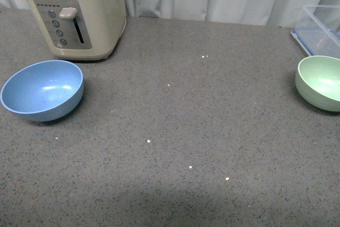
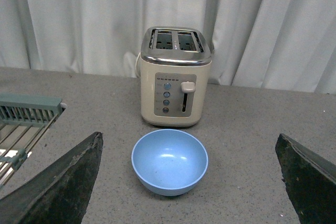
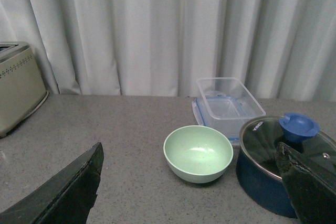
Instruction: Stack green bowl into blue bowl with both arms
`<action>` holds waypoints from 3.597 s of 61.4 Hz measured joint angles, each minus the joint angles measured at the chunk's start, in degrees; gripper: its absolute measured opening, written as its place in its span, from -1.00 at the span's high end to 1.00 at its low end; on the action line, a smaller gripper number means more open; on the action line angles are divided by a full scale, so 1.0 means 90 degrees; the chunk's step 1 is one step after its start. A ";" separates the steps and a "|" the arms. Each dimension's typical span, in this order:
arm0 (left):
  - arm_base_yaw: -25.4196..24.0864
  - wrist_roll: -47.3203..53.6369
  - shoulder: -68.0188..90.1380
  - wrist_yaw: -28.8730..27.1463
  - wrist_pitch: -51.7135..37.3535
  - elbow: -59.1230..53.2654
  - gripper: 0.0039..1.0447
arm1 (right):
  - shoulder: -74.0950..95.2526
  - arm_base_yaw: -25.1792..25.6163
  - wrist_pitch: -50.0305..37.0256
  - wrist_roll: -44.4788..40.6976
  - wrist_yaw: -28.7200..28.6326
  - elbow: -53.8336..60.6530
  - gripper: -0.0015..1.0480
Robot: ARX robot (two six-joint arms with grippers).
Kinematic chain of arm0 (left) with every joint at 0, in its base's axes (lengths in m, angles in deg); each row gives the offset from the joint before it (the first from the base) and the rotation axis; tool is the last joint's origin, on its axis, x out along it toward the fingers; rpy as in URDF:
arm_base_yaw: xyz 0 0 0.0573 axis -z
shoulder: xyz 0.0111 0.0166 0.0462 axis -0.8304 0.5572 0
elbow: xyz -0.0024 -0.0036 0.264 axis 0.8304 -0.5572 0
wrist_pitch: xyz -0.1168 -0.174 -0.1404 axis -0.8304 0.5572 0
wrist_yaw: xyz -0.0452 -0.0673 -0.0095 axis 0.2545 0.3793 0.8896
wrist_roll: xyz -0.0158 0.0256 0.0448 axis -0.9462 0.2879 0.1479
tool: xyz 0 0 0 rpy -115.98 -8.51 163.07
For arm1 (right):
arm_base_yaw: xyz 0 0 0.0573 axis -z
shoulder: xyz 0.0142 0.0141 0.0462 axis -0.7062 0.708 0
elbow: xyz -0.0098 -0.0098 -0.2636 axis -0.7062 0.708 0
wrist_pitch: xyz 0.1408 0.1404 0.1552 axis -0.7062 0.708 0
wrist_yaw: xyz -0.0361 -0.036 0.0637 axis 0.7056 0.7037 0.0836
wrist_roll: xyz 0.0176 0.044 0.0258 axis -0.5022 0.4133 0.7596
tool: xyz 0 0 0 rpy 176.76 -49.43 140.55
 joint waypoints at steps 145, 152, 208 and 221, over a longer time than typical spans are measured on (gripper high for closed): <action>-0.0262 -0.2679 1.2548 -0.1192 -0.1304 0.4983 -0.14 | 0.0000 0.0000 0.0000 0.0000 0.0000 -0.0002 -0.83; -0.0262 -0.2611 1.2548 -0.1168 -0.1491 0.4981 0.27 | 0.0000 0.0000 0.0000 0.0000 0.0000 -0.0002 -0.83; 0.2618 -0.4014 1.2721 -0.0923 -0.0488 0.6416 0.93 | 0.0000 0.0000 0.0000 0.0000 0.0000 -0.0002 -0.83; 0.3393 -0.4357 1.3265 -0.1095 -0.0401 0.6965 0.93 | 0.0000 0.0000 0.0000 0.0000 0.0000 0.0000 -0.83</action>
